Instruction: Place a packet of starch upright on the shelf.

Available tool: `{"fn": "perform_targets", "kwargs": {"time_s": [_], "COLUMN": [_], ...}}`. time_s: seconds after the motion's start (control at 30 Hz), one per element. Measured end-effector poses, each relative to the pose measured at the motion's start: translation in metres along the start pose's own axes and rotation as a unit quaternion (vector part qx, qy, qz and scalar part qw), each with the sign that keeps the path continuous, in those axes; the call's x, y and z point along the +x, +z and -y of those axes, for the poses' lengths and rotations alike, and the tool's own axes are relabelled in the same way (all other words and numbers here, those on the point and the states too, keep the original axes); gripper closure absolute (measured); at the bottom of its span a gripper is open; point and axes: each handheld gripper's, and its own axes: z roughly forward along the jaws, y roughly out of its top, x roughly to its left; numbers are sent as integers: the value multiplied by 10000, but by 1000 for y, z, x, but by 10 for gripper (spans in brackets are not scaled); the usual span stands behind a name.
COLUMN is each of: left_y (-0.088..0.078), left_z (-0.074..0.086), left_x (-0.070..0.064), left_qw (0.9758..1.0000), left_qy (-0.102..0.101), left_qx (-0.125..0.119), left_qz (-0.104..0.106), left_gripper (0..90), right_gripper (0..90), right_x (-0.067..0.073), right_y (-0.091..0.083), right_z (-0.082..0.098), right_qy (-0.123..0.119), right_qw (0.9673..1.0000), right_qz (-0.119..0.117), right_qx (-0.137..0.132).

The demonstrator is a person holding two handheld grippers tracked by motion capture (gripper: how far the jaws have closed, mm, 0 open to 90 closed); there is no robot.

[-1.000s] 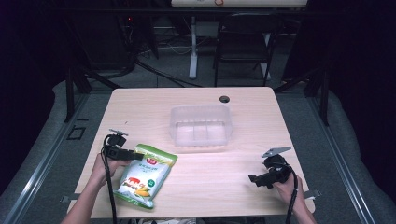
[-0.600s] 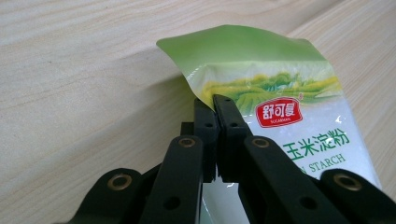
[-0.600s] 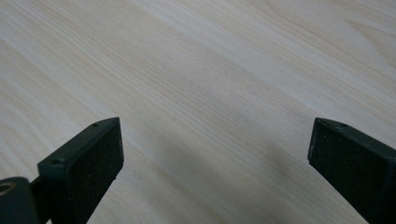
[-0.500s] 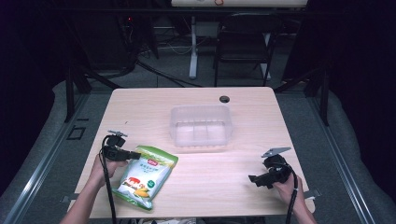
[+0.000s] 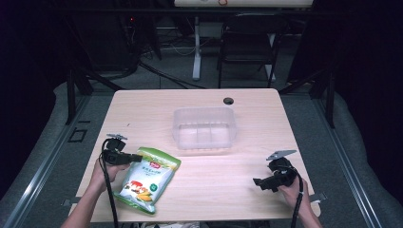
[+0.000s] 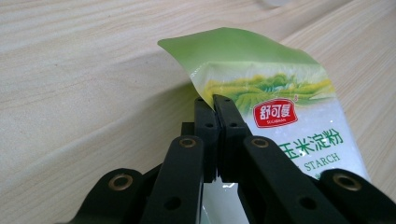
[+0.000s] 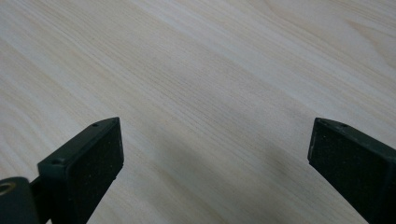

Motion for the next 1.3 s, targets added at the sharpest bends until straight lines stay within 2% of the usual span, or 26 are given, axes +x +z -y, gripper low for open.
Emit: {"fn": "perform_targets", "kwargs": {"time_s": [0.13,0.27,0.33,0.73,0.93,1.03,1.3], "left_y": [-3,-6,-8,-21,-26,-27,-34], "left_z": [-1,-2,-1,-1,-2,-2,-5], "left_x": [-3,-3,-3,-8,-12,-13,-22], "left_qw": [9999,10000,9999,9995,9985,9980,9968], "left_qy": [64,55,4,-12,0,30,201], "left_qx": [-43,-23,-96,-324,-548,-632,-764], "left_qz": [-86,-28,29,-31,14,95,120], "left_gripper": [891,892,892,895,895,893,895], "right_gripper": [29,29,29,29,29,29,29], "right_x": [0,0,0,0,-1,0,-1], "right_y": [0,0,0,0,0,0,0], "right_z": [0,0,0,0,0,0,0], "right_qy": [-3,1,-11,-13,-26,-16,-5], "right_qw": [10000,10000,10000,10000,10000,10000,10000], "right_qz": [-16,-23,-18,8,15,8,-8], "right_qx": [-6,-10,-21,3,11,4,-6]}}
